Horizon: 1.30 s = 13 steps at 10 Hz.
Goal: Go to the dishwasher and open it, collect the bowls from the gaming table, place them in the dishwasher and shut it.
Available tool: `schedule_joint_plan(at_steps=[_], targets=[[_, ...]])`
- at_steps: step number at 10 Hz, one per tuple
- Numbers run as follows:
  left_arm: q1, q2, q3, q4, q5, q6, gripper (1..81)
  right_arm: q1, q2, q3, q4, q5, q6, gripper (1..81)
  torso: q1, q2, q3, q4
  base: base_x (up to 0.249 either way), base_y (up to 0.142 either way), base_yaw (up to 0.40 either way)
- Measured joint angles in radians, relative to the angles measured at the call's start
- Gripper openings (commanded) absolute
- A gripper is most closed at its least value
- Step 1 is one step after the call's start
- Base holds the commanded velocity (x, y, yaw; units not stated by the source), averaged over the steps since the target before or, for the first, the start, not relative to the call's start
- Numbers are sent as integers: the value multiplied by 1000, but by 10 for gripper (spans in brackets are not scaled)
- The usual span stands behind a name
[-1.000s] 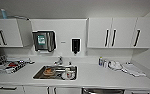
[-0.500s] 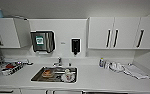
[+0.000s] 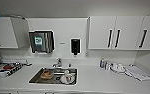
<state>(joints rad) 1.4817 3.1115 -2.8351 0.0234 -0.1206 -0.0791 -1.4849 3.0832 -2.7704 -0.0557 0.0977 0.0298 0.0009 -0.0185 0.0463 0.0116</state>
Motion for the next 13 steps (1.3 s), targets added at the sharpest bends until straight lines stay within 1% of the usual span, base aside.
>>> schedule_joint_plan(at_steps=[4, 6, 8, 10, 12, 13], targets=[[9, 0, 0, 0, 0, 1, 811, -13, -6, 1, 1, -3, 0, 811, -1, 0, 0, 0, 0, 0, 0], [10, -9, 7, 0, 0, 1, 811, -14, -31, 41, 1, -1, 0, 811, -1, 0, 0, 0, 0, 0, 0], [10, -33, 25, 0, -8, 2, 811, -14, -82, 137, 1, 0, 0, 811, -1, 0, 0, 0, 0, 0, 0], [16, -65, 79, 4, -15, 4, 811, -16, -153, 266, 2, 1, 2, 811, 4, -9, 0, 0, 0, 0, 0], [26, -105, 168, 8, -20, 4, 811, -27, -227, 375, 4, 3, 9, 811, 39, -64, -1, 0, 0, 0, 0], [25, -133, 211, 10, -29, 4, 811, -26, -261, 426, 5, 5, 13, 811, 56, -93, -8, 0, 0, 0, 0]])
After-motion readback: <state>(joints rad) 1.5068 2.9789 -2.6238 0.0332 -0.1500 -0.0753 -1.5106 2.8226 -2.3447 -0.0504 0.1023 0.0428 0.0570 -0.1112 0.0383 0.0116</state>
